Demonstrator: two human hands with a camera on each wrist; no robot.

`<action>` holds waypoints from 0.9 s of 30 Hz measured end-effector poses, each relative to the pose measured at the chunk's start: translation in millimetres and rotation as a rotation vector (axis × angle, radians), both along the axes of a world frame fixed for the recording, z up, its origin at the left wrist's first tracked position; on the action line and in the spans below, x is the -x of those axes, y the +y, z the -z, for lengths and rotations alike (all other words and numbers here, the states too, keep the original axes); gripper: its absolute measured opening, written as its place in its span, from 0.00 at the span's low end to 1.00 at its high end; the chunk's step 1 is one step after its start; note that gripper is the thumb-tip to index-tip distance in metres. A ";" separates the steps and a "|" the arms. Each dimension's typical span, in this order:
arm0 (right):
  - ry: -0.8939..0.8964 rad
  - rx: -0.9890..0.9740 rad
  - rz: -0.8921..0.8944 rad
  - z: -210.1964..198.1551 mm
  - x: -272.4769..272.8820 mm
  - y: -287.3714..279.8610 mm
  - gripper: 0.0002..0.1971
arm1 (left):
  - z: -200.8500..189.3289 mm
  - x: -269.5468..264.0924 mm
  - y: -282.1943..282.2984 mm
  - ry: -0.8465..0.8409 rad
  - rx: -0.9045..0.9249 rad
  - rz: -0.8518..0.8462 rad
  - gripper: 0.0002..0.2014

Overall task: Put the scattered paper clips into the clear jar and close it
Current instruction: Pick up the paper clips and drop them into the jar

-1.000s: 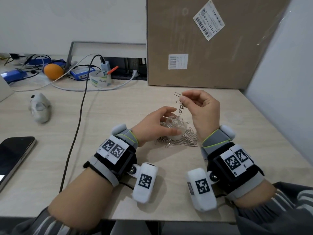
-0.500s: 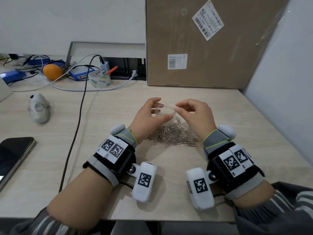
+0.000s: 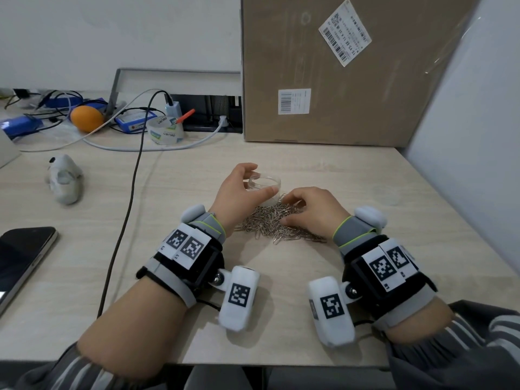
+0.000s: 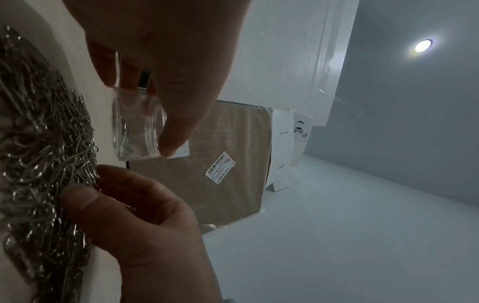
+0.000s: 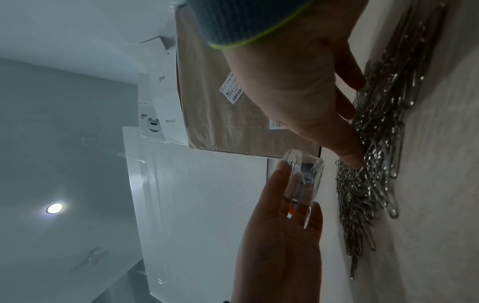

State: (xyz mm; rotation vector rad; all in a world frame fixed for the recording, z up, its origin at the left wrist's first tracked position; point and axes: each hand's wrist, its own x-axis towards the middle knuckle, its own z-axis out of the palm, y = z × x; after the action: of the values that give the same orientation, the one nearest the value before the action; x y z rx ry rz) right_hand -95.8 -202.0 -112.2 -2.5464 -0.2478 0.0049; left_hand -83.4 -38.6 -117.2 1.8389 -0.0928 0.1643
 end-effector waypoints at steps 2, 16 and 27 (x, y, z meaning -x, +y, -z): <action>-0.022 0.008 -0.008 0.2 -0.5 -0.2 0.14 | 0.1 0.0 -0.3 0.003 -0.008 0.003 0.30; -0.226 -0.179 0.155 -3.3 -4.9 -0.3 0.04 | 1.6 -0.9 0.7 0.009 -0.048 0.000 0.30; -0.404 -0.599 0.107 -11.4 0.9 5.1 0.04 | 2.1 3.0 -3.1 0.006 -0.118 0.170 0.30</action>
State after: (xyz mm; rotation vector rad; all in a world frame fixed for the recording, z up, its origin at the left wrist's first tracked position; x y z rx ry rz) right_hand -96.6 -196.9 -100.8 -1.9377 -0.2245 -0.5459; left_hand -86.4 -41.7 -119.2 1.9383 -0.2588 0.0345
